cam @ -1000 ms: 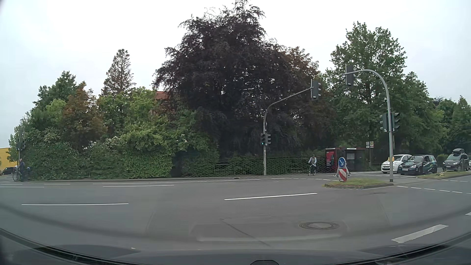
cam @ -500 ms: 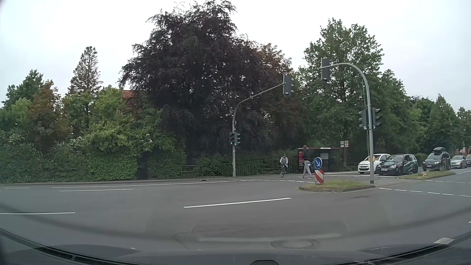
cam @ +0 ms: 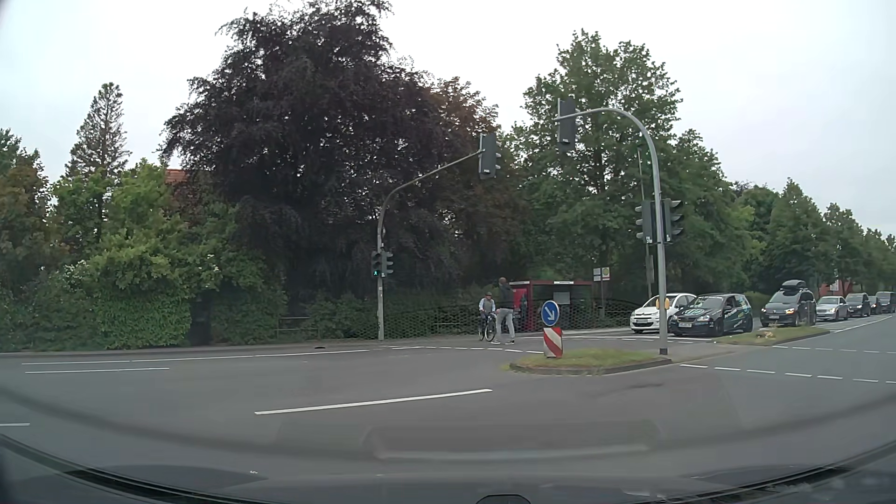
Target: Follow the waypoints while adhering to traffic rules and regulations
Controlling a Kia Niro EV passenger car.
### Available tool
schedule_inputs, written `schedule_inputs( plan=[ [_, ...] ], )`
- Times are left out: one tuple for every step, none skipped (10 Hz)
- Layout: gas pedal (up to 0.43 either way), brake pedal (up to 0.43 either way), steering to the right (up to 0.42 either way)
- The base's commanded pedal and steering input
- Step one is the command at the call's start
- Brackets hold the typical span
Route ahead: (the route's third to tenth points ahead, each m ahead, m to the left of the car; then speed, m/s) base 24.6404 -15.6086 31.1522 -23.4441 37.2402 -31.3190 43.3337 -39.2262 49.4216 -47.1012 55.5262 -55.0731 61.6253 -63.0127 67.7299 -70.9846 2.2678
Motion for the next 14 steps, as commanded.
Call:
schedule_inputs(
  plan=[
    [0.0, 0.0, 0.388],
    [0.0, 0.012, 0.39],
    [0.0, 0.098, 0.392],
    [0.0, 0.152, 0.397],
    [0.0, 0.165, 0.405],
    [0.0, 0.165, 0.414],
    [0.0, 0.165, 0.415],
    [0.0, 0.159, 0.415],
    [0.0, 0.152, 0.415],
    [0.0, 0.14, 0.416],
    [0.0, 0.122, 0.415],
    [0.0, 0.104, 0.416],
    [0.0, 0.104, 0.415],
    [0.0, 0.104, 0.415]
  ],
)
